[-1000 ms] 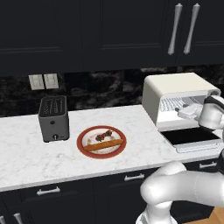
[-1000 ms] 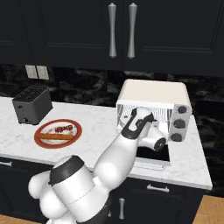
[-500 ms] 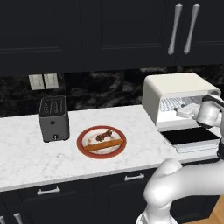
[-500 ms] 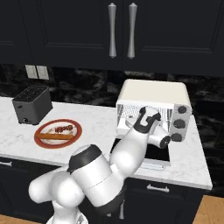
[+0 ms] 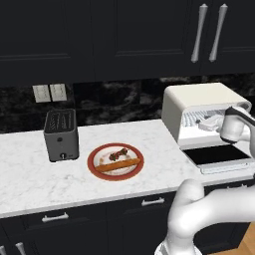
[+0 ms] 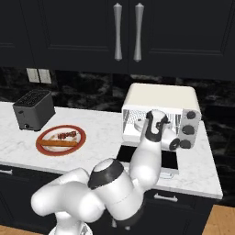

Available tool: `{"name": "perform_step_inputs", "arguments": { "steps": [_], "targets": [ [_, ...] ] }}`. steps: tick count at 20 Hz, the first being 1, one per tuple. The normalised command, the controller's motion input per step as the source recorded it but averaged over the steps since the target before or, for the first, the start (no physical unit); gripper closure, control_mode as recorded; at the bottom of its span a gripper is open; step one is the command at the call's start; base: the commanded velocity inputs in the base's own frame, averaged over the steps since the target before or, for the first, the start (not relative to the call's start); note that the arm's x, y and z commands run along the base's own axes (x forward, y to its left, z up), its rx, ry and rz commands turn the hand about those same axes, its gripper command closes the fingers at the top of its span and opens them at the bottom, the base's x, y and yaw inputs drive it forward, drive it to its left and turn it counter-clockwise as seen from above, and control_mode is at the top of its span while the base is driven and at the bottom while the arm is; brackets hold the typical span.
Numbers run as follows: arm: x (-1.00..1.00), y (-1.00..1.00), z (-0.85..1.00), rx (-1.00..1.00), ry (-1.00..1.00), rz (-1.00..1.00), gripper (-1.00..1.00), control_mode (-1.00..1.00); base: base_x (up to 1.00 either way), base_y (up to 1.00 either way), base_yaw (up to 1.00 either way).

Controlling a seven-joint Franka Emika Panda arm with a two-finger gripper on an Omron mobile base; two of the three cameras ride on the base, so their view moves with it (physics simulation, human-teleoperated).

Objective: Pick up the kebab skewer and baguette bread, and place them inside the toaster oven. Close the toaster oven door and start by setting the timer.

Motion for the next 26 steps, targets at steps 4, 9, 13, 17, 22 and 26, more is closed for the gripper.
{"name": "perform_step_inputs", "arguments": {
  "steps": [4, 9, 13, 17, 22, 26],
  "targets": [
    [0.3, -0.05, -0.27, 0.0, 0.0, 0.0, -1.0, -1.0, 0.0, 0.0, 0.0],
    [0.09, -0.09, -0.28, 0.0, 0.01, -0.01, -1.0, -1.0, 0.0, 0.0, 0.0],
    [0.0, -0.25, -0.49, 0.0, 0.09, -0.03, -1.0, -1.0, 0.0, 0.0, 0.0],
    [-0.06, -0.2, -0.59, 0.0, 0.12, -0.04, -1.0, -1.0, 0.0, 0.0, 0.0],
    [-0.63, -0.28, -0.74, 0.0, 0.08, -0.03, -1.0, -1.0, 0.0, 0.0, 0.0],
    [-0.98, -0.33, -0.76, 0.0, 0.05, -0.02, -1.0, -1.0, 0.0, 0.0, 0.0]
  ]
}}
